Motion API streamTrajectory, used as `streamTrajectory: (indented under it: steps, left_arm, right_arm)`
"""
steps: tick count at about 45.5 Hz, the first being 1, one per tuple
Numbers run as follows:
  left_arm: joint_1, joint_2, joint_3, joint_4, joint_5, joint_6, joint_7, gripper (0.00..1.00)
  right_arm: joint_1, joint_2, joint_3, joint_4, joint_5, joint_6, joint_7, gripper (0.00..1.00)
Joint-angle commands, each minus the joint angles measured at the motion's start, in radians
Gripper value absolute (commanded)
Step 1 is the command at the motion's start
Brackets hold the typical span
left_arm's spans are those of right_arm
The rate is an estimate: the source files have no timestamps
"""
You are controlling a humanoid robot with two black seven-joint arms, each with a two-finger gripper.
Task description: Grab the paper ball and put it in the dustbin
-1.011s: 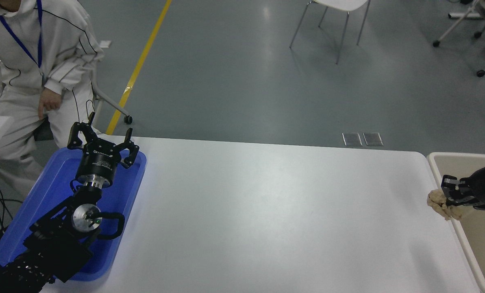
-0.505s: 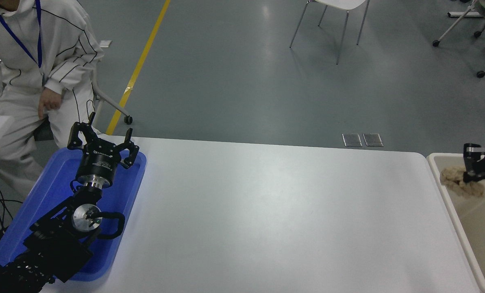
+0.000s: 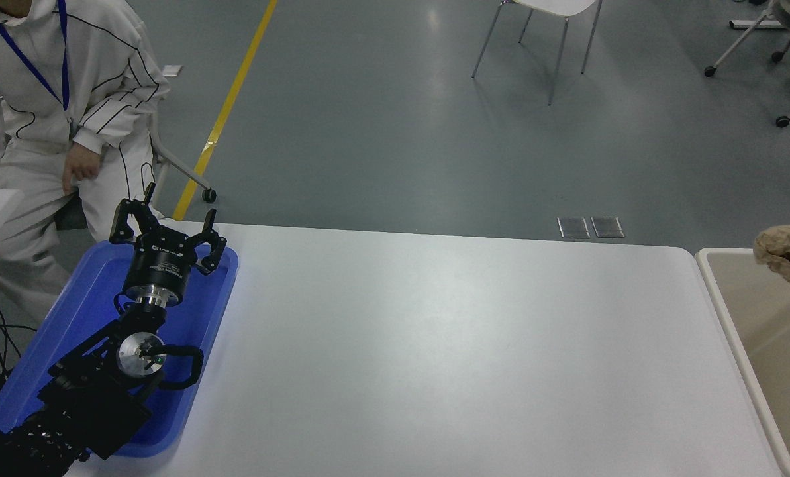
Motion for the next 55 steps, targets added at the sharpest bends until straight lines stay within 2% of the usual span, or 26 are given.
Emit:
streamTrajectory:
  steps: [1,19,31,44,55]
  left_arm:
    - [0.0,0.0,0.0,0.0,0.0,0.0,0.0,1.0]
    - [0.0,0.0,0.0,0.0,0.0,0.0,0.0,1.0]
    - [0.0,0.0,0.001,0.0,0.0,0.0,0.0,1.0]
    - [0.0,0.0,0.0,0.0,0.0,0.0,0.0,1.0]
    - [0.0,-0.001,0.0,0.001,0.0,0.0,0.0,1.0]
  right_arm:
    - [0.039,-0.005,-0.069,-0.003,0.0,0.005,0.0,0.0]
    - [0.089,-0.062,-0.246,-0.009,-0.001,-0.006,0.003,0.0]
    - [0.068,-0.134,-0.277,-0.06,-0.004,-0.039,0.002,0.0]
    - [-0.159,-0.198,-0.211,-0.12,0.014,-0.325,0.003,0.0]
    - [-0.481,-0.23,-0.01,-0.218,0.02,-0.524,0.003,0.0]
